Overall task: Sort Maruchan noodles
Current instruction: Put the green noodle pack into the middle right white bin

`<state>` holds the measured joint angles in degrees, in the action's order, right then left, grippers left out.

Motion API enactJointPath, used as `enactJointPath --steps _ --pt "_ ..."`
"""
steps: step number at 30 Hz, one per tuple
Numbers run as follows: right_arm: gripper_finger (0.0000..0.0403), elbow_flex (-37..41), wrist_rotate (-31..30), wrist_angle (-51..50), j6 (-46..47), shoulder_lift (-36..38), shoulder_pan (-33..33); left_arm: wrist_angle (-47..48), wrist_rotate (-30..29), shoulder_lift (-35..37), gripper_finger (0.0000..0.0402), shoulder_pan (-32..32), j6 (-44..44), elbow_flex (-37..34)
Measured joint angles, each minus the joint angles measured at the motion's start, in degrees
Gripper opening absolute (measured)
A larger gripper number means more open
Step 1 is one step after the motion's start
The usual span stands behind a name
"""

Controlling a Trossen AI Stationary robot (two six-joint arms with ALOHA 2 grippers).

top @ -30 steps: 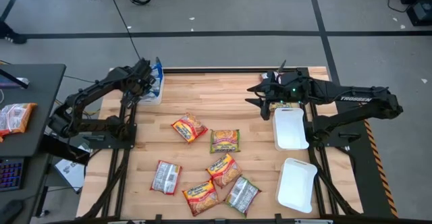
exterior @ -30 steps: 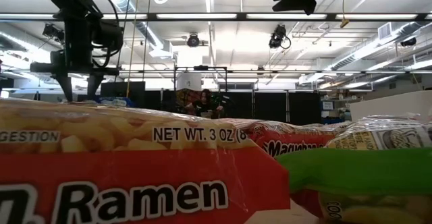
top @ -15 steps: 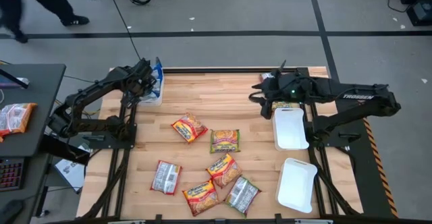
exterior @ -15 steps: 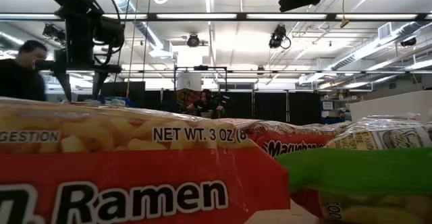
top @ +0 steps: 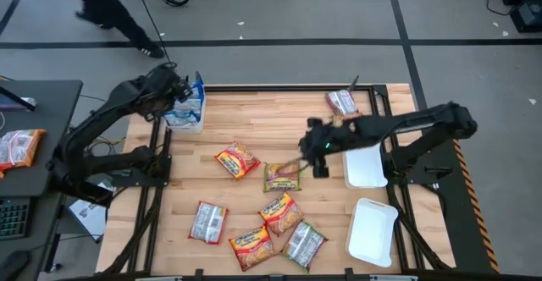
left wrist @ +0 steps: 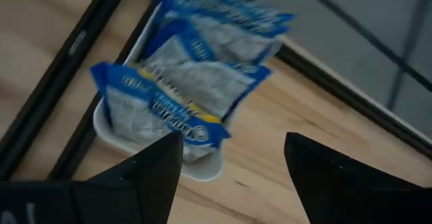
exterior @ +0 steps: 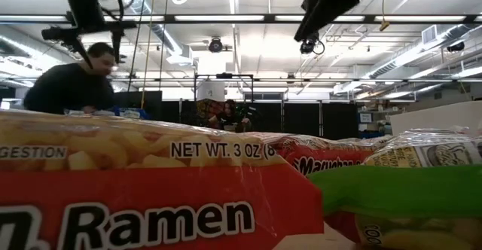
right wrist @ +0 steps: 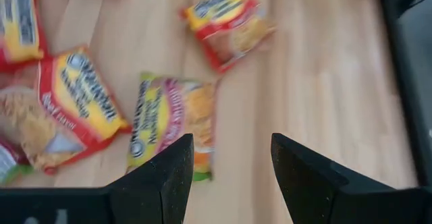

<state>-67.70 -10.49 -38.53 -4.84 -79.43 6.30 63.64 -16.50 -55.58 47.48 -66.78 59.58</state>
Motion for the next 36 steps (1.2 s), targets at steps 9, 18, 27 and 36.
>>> enactJointPath --steps 9,18,27,36 --pt "0.0203 0.0 -11.4 3.6 0.6 -12.3 9.6 -1.4 3.6 13.9 0.0263 -8.2 15.9 0.4" --pt "0.0203 -0.6 -12.5 11.1 7.1 -21.4 15.2 -4.6 2.6 23.4 0.0263 -23.0 18.0 0.4" --pt "0.02 -10.6 -15.8 7.0 12.9 -27.6 16.0 -29.5 7.3 20.7 0.0263 -37.3 28.0 -3.5" --pt "0.0199 -16.3 -16.9 -6.4 18.4 -28.1 16.1 -48.8 6.1 14.5 0.0263 -50.9 32.0 -10.6"
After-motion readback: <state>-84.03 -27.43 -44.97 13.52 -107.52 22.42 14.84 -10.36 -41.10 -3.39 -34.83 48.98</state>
